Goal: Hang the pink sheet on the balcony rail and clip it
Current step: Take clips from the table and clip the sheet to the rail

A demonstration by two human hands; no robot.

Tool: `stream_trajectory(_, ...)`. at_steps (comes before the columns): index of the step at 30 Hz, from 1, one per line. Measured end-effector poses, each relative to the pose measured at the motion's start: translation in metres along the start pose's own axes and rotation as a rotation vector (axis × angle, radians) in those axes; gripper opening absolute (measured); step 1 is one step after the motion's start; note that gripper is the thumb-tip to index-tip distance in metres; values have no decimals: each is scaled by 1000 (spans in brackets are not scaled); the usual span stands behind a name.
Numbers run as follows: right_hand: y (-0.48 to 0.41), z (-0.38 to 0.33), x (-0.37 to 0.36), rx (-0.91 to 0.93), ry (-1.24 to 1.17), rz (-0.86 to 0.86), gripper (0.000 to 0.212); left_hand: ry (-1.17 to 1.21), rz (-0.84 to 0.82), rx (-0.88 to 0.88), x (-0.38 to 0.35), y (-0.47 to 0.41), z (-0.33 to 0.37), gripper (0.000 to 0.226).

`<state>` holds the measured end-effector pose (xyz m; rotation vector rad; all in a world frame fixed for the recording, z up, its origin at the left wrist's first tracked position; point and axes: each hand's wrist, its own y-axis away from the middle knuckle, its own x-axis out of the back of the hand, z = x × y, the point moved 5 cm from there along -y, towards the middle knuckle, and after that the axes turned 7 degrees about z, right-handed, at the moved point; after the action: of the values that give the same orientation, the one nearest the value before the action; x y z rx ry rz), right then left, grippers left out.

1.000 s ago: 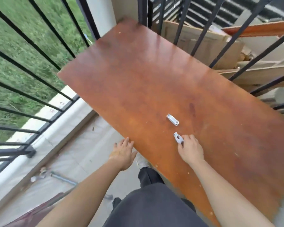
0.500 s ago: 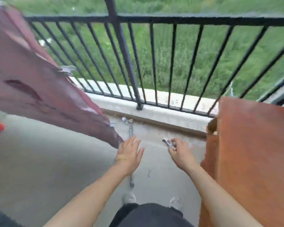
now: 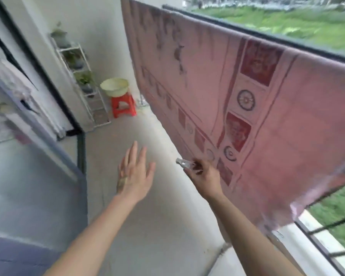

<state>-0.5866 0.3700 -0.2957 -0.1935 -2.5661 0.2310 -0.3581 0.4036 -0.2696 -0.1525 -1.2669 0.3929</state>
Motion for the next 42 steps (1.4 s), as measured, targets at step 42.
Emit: stream_trajectory(42,-945,-310,-657,-147,-688,58,58,74,194,49,-119,-1041,-455,75)
